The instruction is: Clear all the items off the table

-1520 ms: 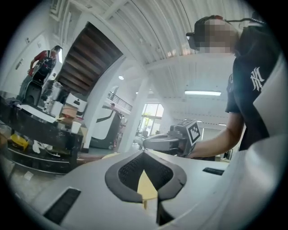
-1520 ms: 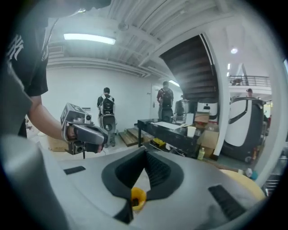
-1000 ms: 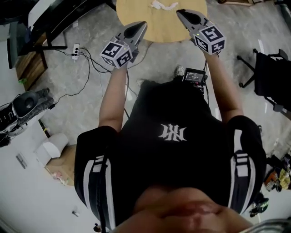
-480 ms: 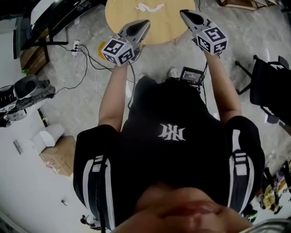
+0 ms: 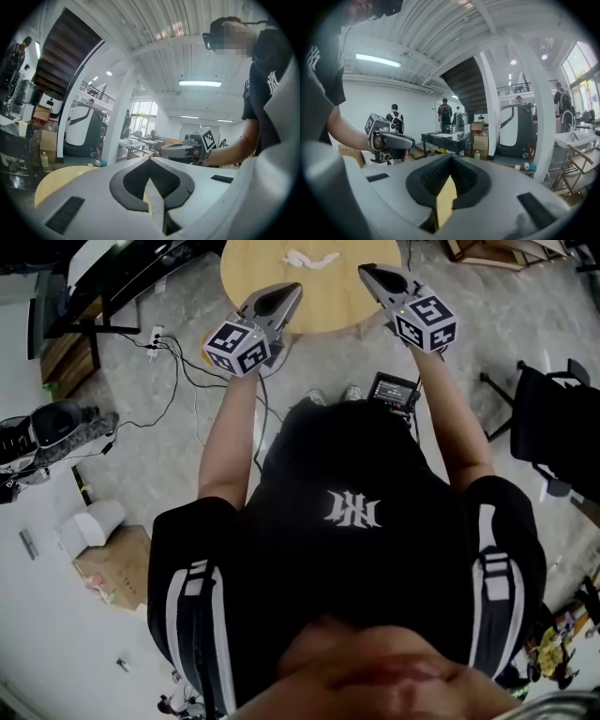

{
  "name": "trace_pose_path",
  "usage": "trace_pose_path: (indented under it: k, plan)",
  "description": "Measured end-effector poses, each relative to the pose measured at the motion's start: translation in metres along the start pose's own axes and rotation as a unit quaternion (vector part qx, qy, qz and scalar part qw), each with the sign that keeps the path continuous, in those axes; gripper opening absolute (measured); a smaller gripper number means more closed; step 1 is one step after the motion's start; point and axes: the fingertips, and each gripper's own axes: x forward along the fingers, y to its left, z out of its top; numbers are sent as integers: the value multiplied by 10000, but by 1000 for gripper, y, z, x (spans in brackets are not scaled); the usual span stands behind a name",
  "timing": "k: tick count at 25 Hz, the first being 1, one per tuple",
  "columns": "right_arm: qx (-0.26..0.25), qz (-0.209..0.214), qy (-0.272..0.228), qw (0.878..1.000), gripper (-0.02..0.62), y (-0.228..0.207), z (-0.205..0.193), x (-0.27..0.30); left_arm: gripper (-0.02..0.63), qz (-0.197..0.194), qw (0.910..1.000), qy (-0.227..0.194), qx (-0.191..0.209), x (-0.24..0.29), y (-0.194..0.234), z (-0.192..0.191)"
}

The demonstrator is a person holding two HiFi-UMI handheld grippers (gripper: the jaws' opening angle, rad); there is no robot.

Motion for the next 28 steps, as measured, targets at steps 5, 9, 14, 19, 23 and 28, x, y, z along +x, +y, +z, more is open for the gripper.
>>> trace_pose_path:
  k: [5, 9, 14, 19, 23, 28]
  plan:
    - [-68, -61, 9, 10000, -2, 5, 5, 1, 12, -58, 10000, -7, -40, -8, 1, 0]
    - [-147, -158, 27, 9998, -2, 8, 6, 5, 12, -120, 9999, -24, -41, -16, 4, 2]
    - [-272, -197, 143, 9993, 5, 14, 6, 17, 11, -149, 9999, -61, -59, -25, 14, 1]
    - [-351, -159, 286, 9988, 123, 22, -1, 36, 12, -290, 9991, 143, 263, -33, 17, -8]
    - [-420, -130, 378, 9983, 181, 27, -10, 56, 11, -383, 9990, 77, 215, -45, 27, -16]
    - [-473, -8, 659, 9967, 181, 22, -24, 81, 12, -209, 9997, 63, -121, -47, 65, -31]
